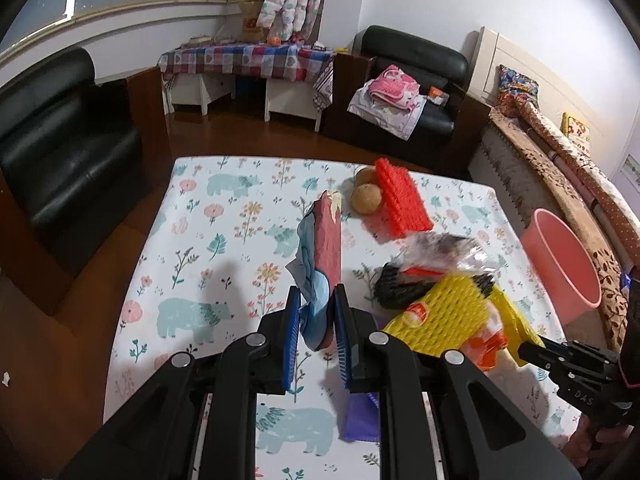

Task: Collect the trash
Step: 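Carry both items over the pink bucket and open both tools to drop them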

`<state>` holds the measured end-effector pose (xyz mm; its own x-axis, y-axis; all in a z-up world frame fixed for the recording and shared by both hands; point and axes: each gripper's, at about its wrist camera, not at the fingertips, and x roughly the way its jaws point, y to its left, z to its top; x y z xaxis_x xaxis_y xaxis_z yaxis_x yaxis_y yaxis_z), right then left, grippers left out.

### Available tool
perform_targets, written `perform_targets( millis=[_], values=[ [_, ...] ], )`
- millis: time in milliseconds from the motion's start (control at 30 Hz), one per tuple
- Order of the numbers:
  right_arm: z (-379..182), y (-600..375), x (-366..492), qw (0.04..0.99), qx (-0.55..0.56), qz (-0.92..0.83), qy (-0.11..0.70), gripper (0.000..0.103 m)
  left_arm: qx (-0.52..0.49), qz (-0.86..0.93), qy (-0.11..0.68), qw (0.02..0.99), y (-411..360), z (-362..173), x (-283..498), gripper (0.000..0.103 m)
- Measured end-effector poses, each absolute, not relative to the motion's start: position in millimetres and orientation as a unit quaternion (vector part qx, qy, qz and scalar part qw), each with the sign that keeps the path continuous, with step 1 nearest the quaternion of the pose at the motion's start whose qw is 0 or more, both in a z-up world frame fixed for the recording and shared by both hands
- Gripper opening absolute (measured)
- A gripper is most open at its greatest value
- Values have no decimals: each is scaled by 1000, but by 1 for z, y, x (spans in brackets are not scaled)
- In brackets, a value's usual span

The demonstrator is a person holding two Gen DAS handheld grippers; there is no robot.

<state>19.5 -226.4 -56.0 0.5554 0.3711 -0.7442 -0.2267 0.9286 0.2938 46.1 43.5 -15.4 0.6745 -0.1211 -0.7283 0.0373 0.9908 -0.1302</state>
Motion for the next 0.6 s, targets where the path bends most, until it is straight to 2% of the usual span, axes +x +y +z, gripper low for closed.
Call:
perform_targets(
  millis=[333, 600],
  values=[
    [-39, -247, 15, 900, 108, 152, 395, 17, -45, -91, 354, 930, 17, 30, 38, 16],
    [-25, -282, 12, 918, 129, 109, 359, 17, -14, -163, 335, 928, -42, 51, 40, 16]
  ],
)
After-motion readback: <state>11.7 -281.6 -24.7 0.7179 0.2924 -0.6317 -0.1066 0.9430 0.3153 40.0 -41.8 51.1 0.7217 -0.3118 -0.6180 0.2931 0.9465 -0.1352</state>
